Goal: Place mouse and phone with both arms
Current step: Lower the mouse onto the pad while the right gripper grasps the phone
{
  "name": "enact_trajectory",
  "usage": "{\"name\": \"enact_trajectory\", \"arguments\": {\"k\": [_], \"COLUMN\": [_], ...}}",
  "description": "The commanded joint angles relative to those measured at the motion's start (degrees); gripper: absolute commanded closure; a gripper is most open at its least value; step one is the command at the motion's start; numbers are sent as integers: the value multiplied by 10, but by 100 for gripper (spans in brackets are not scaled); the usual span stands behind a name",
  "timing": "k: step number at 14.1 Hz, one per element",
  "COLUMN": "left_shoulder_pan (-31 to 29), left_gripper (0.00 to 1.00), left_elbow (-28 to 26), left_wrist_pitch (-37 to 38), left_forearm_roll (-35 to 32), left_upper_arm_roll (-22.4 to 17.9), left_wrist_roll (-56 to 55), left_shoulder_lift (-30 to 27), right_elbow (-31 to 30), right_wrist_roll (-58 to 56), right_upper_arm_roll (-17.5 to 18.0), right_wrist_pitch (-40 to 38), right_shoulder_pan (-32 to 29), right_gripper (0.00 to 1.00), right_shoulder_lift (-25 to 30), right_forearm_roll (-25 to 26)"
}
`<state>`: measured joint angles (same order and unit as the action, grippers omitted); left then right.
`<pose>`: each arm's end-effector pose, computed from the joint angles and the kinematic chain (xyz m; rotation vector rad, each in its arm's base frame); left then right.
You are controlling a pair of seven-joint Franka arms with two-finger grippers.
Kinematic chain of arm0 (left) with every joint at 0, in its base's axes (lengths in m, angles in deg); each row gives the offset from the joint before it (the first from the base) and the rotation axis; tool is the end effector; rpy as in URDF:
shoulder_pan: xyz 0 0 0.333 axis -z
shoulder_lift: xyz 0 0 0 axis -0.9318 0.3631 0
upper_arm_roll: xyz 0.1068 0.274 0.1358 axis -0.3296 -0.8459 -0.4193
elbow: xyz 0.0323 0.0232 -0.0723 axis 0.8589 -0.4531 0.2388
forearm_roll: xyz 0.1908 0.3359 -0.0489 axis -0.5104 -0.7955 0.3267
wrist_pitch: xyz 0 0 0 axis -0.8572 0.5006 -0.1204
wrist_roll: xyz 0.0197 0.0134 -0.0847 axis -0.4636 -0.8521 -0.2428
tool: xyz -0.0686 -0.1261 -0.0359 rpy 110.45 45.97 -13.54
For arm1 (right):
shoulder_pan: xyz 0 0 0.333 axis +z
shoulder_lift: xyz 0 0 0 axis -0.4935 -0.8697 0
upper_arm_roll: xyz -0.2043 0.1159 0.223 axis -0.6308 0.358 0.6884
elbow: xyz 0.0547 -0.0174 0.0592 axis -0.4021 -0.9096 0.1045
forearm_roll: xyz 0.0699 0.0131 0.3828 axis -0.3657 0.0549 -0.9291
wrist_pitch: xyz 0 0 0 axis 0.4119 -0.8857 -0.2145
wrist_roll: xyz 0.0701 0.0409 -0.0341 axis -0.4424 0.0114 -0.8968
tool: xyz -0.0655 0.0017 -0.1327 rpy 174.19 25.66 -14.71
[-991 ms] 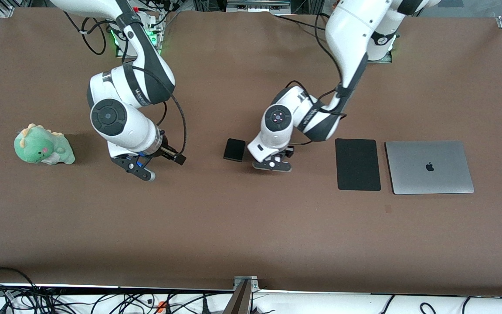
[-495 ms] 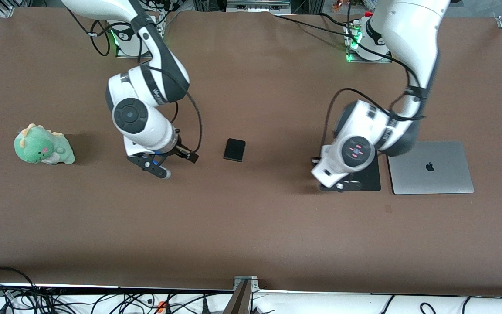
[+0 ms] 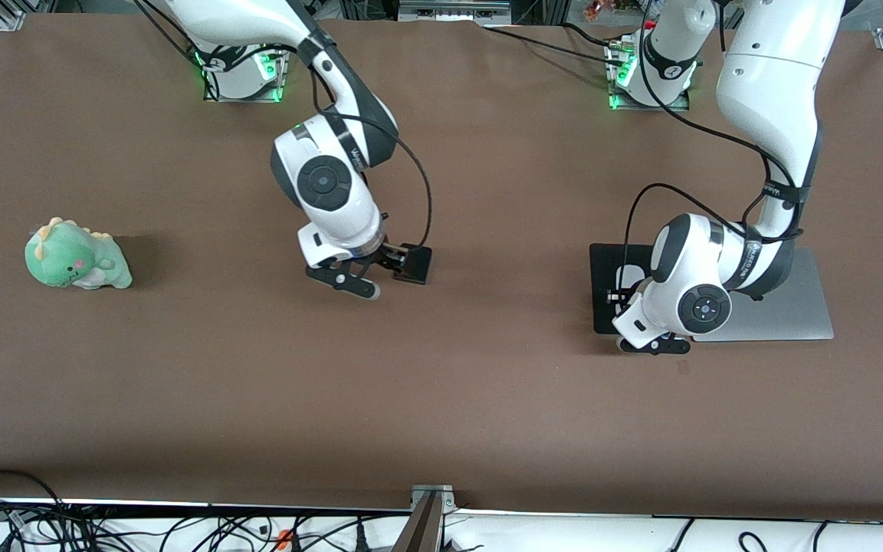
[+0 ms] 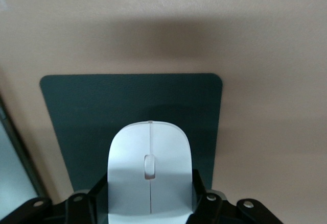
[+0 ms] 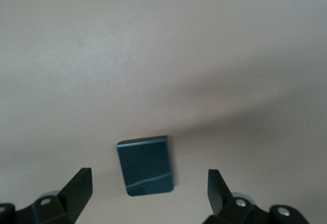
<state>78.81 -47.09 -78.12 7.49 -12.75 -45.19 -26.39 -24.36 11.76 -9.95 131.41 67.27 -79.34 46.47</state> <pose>0.6262 -0.1384 0.1767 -3.0591 0.0555 0.5283 0.5597 0.4178 0.2691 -3.0319 0.5196 0.0321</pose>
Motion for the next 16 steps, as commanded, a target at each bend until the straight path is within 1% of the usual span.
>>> {"name": "enact_trajectory", "arguments": {"k": [1,4,6,7,8,9,11,13,14,15,16], "left_shoulder_pan": [-23,-36,-36,-35,-34,-37,-39,-37,-38,-36,-36], "left_gripper": [77,77,73,62,5,0,0,0,0,0,0], "left_elbow": [-20,-43,-75,-83,-82,-81,-80,-73,-67,-53,-21], "left_wrist_pitch": [-12,-22,-54,-64,-65,-60,-57,-57,-54,-30,4], "left_forearm_roll": [-11,-4,-3,-3,-3,-3,-3,-3,-3,-3,-3], "left_upper_arm_roll": [10,16,17,17,17,17,17,17,18,18,18], "left_wrist_roll": [44,51,51,51,50,50,50,48,47,46,47], "left_shoulder_lift": [-10,-11,-16,-16,-14,-15,-16,-18,-28,-39,-45], "right_elbow": [6,3,-7,-17,-28,-42,-56,-58,-58,-58,-58], "right_wrist_roll": [-18,-52,-69,-95,-110,-114,-113,-111,-107,-104,-93], "right_upper_arm_roll": [0,2,3,2,3,3,3,3,3,3,3], "right_wrist_pitch": [31,46,70,83,102,122,159,170,172,171,170], "right_shoulder_pan": [18,37,42,43,43,43,44,45,45,45,45], "right_gripper": [0,0,0,0,0,0,0,0,0,0,0], "right_shoulder_lift": [-26,-42,-52,-55,-56,-57,-67,-77,-80,-83,-83], "right_forearm_roll": [10,33,55,60,60,61,60,60,59,56,55]}}
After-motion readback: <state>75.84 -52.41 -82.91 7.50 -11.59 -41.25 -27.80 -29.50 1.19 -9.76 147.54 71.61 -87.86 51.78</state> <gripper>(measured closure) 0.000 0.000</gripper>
